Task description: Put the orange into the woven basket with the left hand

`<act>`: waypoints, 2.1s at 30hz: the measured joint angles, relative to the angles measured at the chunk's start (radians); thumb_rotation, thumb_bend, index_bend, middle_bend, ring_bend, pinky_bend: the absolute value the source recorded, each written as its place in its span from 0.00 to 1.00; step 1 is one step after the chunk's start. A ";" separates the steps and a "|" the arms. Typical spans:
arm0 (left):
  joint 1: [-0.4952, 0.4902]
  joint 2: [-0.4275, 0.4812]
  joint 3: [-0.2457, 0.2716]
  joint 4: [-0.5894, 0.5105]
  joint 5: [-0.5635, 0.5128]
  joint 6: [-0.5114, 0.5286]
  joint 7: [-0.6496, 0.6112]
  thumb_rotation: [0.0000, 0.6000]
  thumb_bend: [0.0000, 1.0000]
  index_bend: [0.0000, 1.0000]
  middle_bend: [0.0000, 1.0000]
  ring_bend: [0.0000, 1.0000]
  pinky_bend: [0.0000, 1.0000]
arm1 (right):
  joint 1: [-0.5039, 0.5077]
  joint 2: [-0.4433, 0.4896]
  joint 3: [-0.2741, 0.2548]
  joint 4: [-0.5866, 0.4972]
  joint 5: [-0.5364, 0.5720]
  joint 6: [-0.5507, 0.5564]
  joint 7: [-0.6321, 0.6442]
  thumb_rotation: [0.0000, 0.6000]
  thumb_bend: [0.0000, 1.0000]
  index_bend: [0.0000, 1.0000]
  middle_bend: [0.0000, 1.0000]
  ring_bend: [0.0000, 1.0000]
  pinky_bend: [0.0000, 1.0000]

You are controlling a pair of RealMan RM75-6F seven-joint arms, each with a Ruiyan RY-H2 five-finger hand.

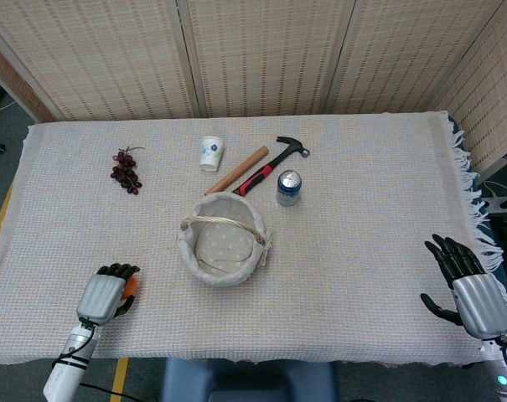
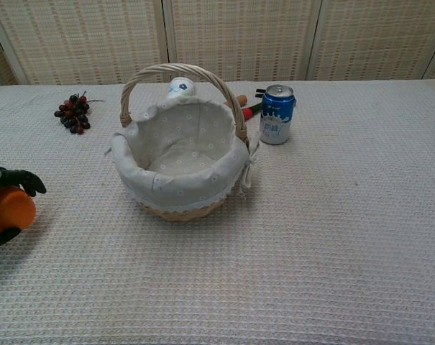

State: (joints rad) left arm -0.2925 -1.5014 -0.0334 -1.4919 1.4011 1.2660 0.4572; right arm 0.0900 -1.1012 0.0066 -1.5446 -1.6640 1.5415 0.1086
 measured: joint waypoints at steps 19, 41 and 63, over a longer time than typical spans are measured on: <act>-0.132 0.055 -0.158 -0.256 0.015 0.018 0.180 1.00 0.38 0.35 0.40 0.62 0.75 | 0.011 0.008 -0.008 -0.006 0.001 -0.029 -0.007 1.00 0.16 0.00 0.00 0.00 0.11; -0.289 -0.128 -0.229 -0.364 -0.217 0.001 0.405 1.00 0.38 0.35 0.39 0.62 0.77 | 0.017 0.022 -0.011 -0.009 0.004 -0.040 0.019 1.00 0.16 0.00 0.00 0.00 0.11; -0.302 -0.101 -0.193 -0.436 -0.188 0.046 0.306 1.00 0.33 0.07 0.18 0.41 0.57 | 0.024 0.026 -0.007 -0.014 0.022 -0.056 0.018 1.00 0.16 0.00 0.00 0.00 0.11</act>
State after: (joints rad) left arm -0.5940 -1.6022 -0.2266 -1.9282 1.2128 1.3115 0.7636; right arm 0.1140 -1.0751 -0.0001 -1.5587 -1.6416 1.4853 0.1270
